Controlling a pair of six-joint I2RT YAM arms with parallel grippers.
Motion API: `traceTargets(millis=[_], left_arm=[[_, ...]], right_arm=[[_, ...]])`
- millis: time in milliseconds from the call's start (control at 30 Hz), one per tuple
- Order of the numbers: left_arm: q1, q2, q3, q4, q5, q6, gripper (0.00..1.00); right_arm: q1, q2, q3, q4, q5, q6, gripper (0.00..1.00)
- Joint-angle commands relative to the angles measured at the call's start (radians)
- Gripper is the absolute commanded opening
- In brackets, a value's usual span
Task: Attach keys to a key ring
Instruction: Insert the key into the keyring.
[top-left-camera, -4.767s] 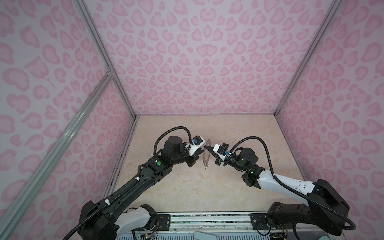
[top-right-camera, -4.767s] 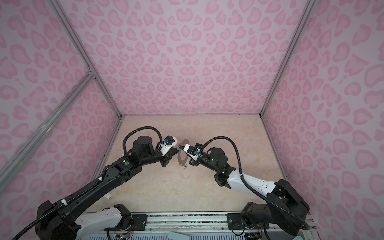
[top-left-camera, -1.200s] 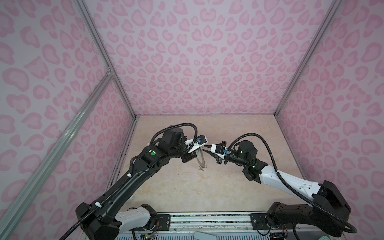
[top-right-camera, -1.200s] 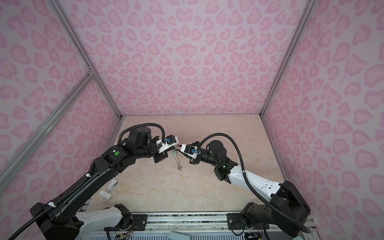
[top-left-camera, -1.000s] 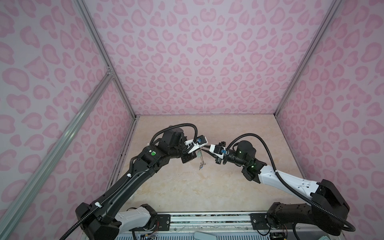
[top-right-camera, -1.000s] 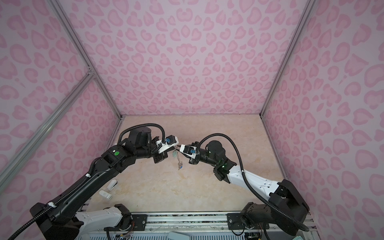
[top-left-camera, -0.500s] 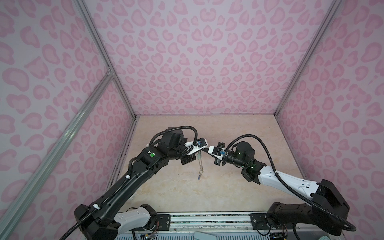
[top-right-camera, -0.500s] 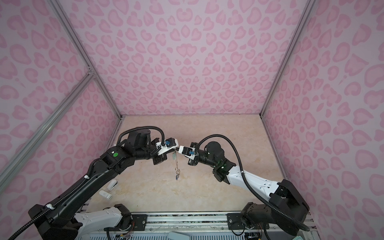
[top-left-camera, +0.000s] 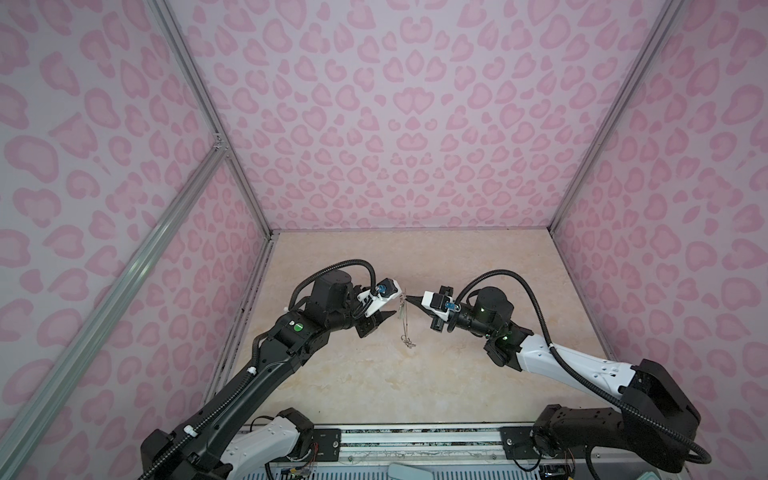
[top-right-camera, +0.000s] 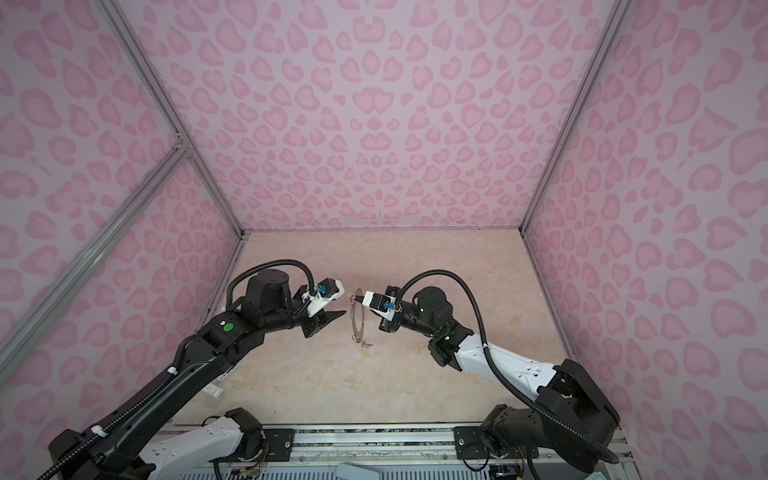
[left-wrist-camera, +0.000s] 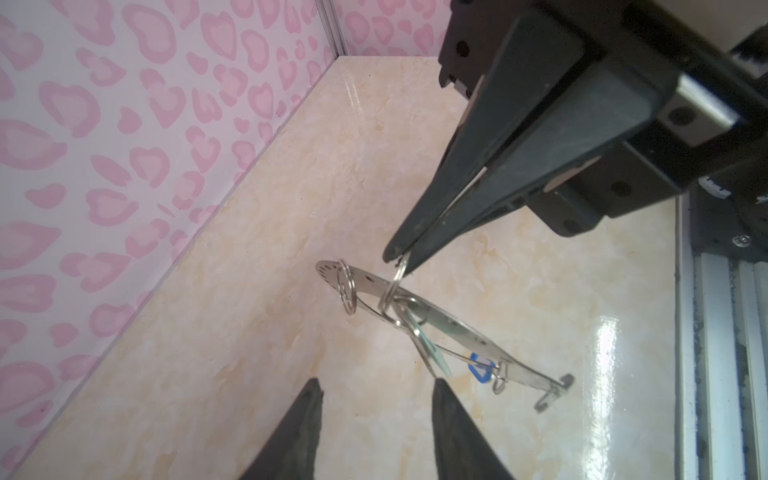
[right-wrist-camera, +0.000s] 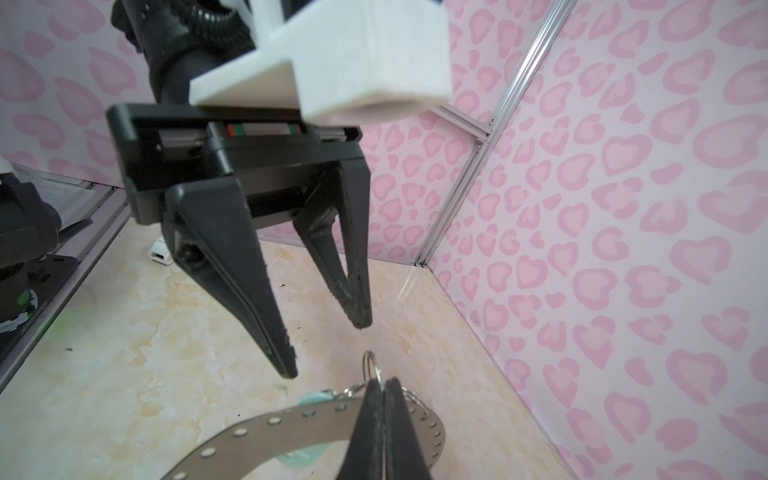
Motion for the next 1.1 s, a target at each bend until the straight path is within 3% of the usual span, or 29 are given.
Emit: traceTargets(millis=[0, 400, 733, 967, 1067], left_arm=[[0.002, -0.005, -0.033, 0.115, 0.066, -0.067, 0.45], [-0.017, 0.048, -0.099, 0.263, 0.144, -0.119, 0.48], [-0.02, 0.109, -0.061, 0.265, 0.13, -0.101, 0.29], [-0.02, 0.116, -0.044, 0.256, 0.123, -0.089, 0.05], [-0.02, 0.115, -0.043, 0.246, 0.143, -0.075, 0.03]], right_arm=[[-0.008, 0.003, -0.013, 0.115, -0.017, 0.051, 0.0], [-0.016, 0.015, -0.021, 0.131, 0.009, 0.055, 0.0], [-0.025, 0.01, -0.033, 0.159, 0.015, 0.067, 0.0], [-0.035, 0.013, -0.04, 0.183, 0.003, 0.09, 0.0], [-0.042, 0.011, -0.048, 0.208, -0.001, 0.109, 0.0]])
